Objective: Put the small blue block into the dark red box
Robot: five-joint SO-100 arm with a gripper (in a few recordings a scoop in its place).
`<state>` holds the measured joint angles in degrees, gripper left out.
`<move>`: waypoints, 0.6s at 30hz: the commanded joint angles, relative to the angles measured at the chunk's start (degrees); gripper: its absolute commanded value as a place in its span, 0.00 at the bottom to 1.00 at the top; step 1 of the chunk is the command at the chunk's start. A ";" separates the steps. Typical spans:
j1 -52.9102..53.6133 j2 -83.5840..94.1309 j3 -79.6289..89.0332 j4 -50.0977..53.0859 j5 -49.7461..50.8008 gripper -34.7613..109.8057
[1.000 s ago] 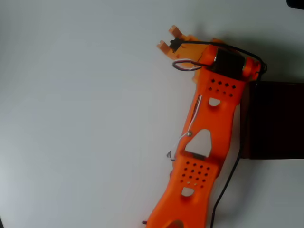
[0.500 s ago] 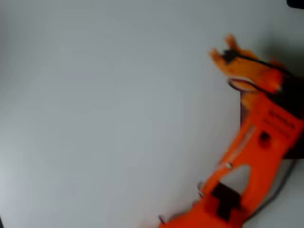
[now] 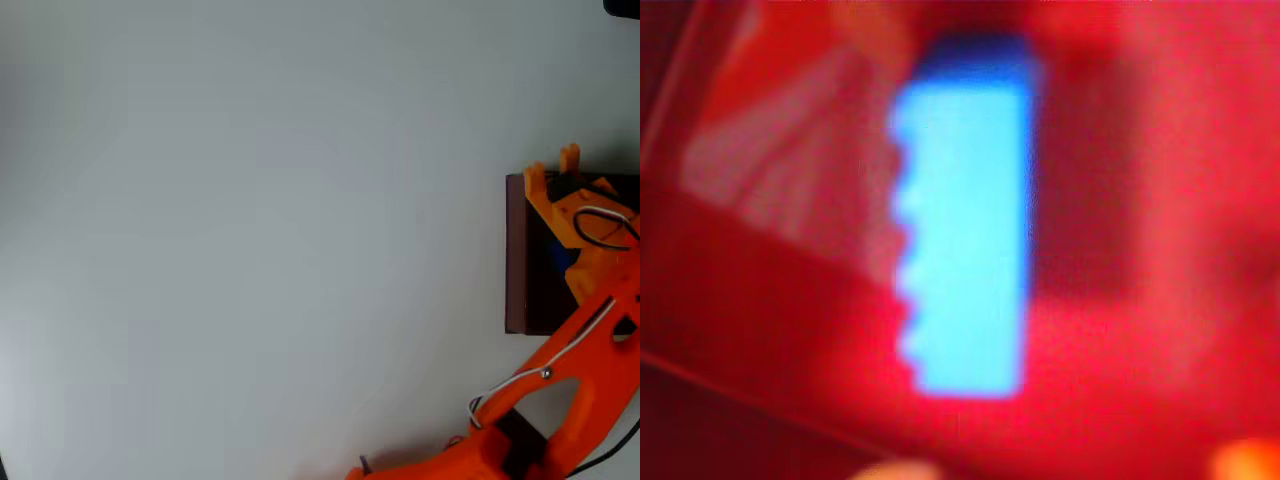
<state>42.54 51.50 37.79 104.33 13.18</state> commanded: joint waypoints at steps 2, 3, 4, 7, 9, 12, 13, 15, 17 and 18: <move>-0.53 6.68 4.83 -0.26 0.18 0.37; -0.79 9.84 7.21 -0.26 -0.09 0.37; -0.97 13.80 10.37 -0.62 -0.44 0.37; -0.97 32.78 29.27 -5.98 -0.70 0.37; -0.97 47.37 43.07 -9.67 -0.70 0.36; -4.04 66.36 58.80 -11.69 -0.62 0.35; -6.77 72.16 63.37 -12.74 -0.18 0.33; -13.27 83.41 72.60 -15.38 1.23 0.27; -20.13 94.13 80.86 -17.05 1.76 0.24; -23.64 99.14 84.64 -17.49 1.85 0.24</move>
<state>26.46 132.71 111.36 88.33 13.62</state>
